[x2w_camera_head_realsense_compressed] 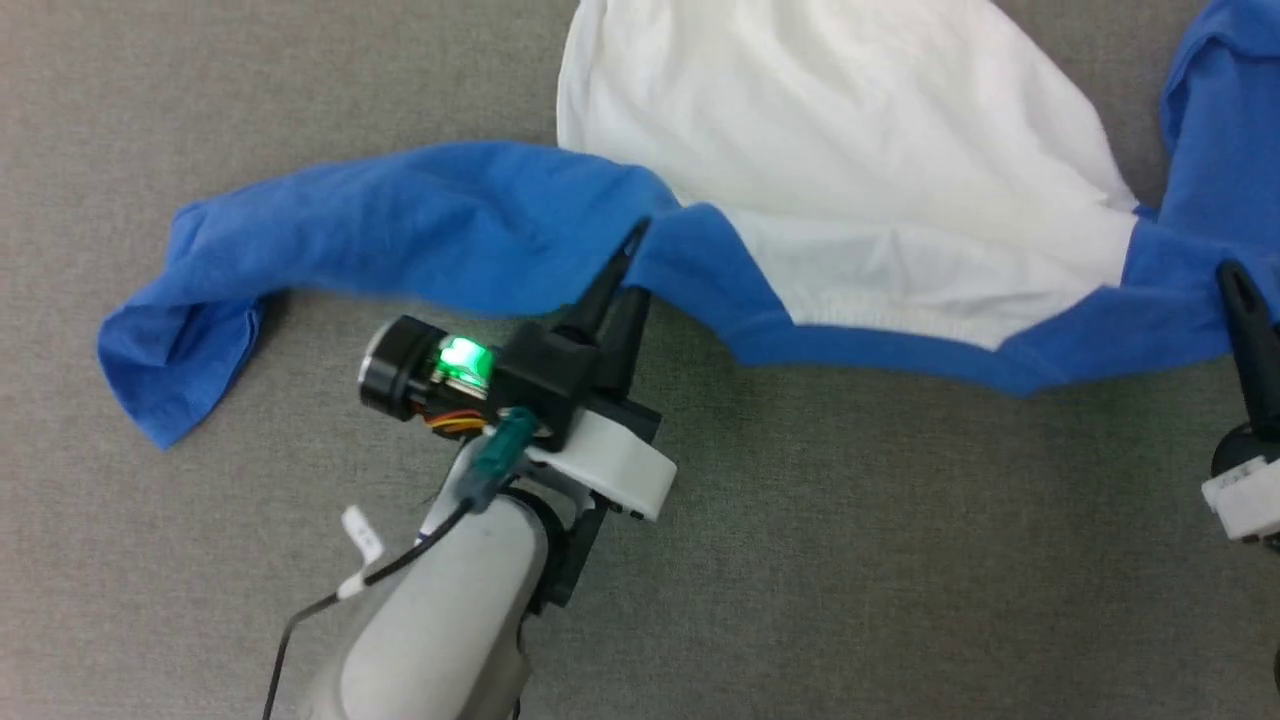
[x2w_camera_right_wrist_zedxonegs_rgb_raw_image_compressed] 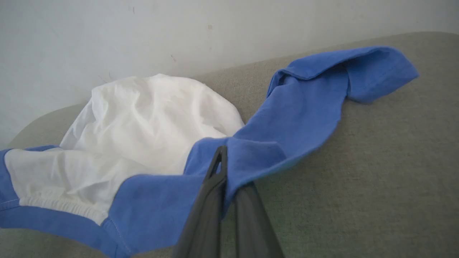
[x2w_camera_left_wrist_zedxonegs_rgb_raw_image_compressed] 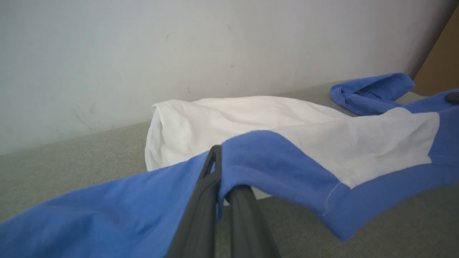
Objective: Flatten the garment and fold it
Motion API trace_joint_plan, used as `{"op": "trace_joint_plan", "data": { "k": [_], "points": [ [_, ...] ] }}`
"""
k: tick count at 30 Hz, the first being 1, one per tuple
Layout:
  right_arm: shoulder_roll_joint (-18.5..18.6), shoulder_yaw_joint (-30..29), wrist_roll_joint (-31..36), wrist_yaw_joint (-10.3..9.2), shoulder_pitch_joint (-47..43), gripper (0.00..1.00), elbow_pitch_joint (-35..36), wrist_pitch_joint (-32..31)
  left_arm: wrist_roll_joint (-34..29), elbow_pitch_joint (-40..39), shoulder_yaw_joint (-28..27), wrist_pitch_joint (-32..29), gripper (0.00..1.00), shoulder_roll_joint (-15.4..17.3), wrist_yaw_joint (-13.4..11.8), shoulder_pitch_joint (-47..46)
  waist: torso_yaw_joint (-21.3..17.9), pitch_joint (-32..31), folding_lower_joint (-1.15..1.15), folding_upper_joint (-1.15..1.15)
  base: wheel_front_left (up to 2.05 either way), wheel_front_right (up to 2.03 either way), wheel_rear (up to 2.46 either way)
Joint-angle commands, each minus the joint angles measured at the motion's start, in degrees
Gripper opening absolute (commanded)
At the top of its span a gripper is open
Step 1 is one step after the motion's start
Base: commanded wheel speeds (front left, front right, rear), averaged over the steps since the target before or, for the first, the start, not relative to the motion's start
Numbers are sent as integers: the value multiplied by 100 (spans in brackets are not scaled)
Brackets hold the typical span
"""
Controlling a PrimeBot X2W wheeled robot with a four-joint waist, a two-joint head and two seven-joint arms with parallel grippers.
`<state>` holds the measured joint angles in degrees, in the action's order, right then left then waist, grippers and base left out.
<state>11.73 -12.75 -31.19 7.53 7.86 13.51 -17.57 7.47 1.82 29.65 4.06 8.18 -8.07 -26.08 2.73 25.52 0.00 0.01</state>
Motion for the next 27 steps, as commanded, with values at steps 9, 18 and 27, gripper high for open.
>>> {"op": "trace_joint_plan", "data": {
  "k": [9, 18, 27],
  "points": [
    [-34, 80, -25, -4, 649, 0, 305, 351, 185, -1106, -340, -85, 0, 127, -110, -88, 91, -828, 0, -1, 0, 0, 0],
    [215, 344, 279, -4, 1897, 0, 521, 161, 83, -1740, -619, -921, 0, 603, 101, -934, 12, -1499, 0, -1, 0, 0, 0],
    [276, 498, 304, -4, 2685, 0, 781, -371, 405, -2278, -772, -1913, 0, 682, 376, -1893, -83, -1979, 0, -1, 0, 0, 0]
  ]
}}
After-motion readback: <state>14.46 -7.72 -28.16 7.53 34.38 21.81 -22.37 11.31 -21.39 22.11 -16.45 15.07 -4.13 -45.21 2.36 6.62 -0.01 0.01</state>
